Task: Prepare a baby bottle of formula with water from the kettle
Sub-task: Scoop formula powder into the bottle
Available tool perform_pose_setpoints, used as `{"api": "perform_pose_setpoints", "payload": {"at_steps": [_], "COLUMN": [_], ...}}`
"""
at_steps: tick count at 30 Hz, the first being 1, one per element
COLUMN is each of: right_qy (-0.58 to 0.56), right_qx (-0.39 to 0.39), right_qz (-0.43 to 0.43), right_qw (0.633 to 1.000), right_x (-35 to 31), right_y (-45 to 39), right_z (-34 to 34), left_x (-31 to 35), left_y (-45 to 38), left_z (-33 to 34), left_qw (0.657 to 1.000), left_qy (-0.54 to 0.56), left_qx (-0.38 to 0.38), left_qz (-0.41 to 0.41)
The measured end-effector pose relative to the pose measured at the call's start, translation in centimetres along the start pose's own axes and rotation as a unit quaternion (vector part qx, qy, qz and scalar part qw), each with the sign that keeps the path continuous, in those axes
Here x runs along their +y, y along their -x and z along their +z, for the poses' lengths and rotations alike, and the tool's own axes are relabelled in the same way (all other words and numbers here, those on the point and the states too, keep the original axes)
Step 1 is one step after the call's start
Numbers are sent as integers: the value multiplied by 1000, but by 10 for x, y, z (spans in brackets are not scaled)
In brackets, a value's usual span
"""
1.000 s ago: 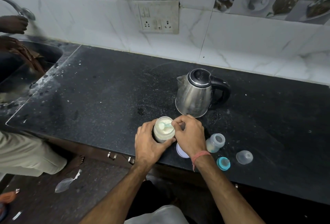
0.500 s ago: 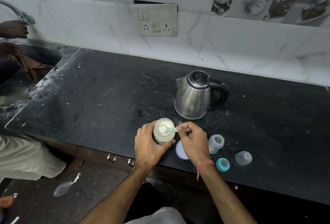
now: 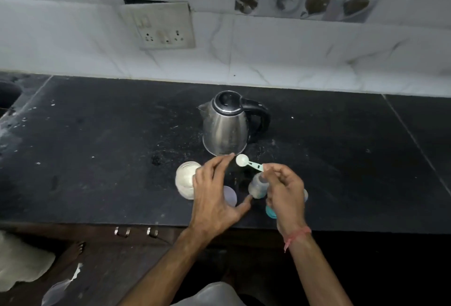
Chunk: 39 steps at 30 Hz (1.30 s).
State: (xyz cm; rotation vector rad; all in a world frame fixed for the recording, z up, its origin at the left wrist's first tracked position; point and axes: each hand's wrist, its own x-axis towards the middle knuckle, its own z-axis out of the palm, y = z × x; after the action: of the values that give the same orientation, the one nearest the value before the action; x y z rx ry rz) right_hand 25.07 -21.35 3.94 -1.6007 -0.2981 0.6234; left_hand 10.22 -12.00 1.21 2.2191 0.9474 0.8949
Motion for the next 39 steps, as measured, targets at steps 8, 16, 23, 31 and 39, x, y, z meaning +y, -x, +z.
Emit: {"api": "perform_pose_setpoints", "payload": {"at_steps": [8,16,23,31,39], "right_qy": [18,45,82,143,196], "right_qx": [111,120,108,112,96], "right_qz": [-10,-38,-42,-74,-106], "right_qw": [994,991,990,981,970], "right_x": [3,17,29,25,23], "right_y": [5,8,7,11,7], "right_z": [-73,-77,-69,-61,-60], "left_x": [28,31,22,15,13], "left_y": [-23,-30,-26,-29,-31], "left_z": [51,63,64,66,65], "left_qw": [980,974,976,972,971], "left_qy": [56,6,32,46,45], "left_qx": [-183,-210,-187,-195,-200], "left_qz": [-51,-88,-107,-125,-123]}}
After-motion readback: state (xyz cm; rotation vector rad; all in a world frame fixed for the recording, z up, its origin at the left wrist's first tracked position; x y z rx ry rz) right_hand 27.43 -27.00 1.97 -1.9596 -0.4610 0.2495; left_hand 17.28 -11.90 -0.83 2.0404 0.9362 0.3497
